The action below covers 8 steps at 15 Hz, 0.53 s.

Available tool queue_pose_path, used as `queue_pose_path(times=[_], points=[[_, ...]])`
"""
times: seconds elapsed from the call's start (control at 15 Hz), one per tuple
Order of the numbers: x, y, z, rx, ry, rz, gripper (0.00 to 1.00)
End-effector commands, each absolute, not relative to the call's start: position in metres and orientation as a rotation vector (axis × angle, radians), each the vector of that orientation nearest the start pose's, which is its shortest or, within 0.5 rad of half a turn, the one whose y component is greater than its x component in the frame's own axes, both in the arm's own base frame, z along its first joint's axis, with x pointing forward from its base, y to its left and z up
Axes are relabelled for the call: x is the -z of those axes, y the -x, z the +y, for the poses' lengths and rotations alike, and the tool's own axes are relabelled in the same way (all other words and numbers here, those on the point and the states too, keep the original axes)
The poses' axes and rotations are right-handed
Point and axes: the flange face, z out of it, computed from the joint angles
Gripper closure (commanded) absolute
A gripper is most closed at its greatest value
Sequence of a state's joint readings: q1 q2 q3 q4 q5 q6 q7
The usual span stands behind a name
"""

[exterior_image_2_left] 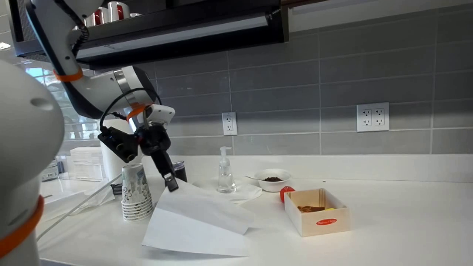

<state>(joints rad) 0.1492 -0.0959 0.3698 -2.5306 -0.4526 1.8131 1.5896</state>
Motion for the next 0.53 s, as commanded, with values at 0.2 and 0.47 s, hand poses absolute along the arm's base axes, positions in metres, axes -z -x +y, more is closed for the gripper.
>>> queue_pose_path(times=[0.2, 0.47], points=[[-0.268, -0.368, 0.167, -0.168, -2.303, -0.957, 1.0], [-0.278, -0.371, 0.166, -0.161, -2.318, -0.952, 1.0]])
